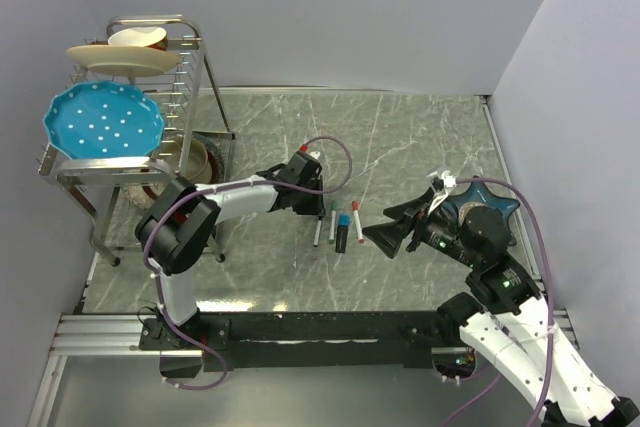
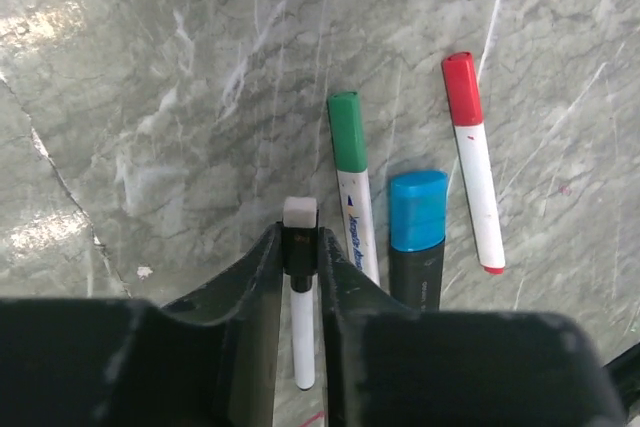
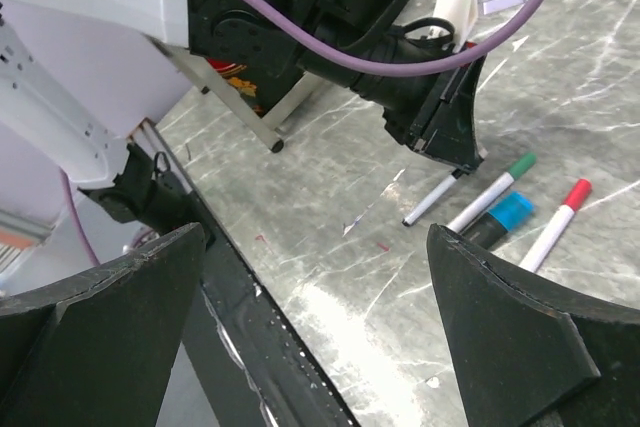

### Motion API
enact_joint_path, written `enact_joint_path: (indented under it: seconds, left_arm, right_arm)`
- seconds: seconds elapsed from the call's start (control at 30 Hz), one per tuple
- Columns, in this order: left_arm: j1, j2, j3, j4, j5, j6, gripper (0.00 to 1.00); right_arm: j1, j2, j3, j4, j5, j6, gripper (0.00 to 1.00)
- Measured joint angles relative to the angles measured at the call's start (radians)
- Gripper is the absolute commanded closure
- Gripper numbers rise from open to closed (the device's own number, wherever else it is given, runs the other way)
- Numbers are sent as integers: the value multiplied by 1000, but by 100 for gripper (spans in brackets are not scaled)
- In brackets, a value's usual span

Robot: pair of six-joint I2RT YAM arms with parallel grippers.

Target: Insert the pens into the pen caps

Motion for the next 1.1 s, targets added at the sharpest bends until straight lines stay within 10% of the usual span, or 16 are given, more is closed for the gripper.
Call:
enact_joint_path:
  seconds: [0.27,0.3,1.1]
  left_arm:
    - [10,-13,21,-68,-37,4,27]
    - [12,-21,24,-79,-41,9,1]
    - [-11,-909,-337,280,255,105,1]
  right_arm:
    - [0,-20,14,-48,48,7,0]
    - [0,-21,17,-56,49,8,0]
    - [0,-40,231,-238,397,130,0]
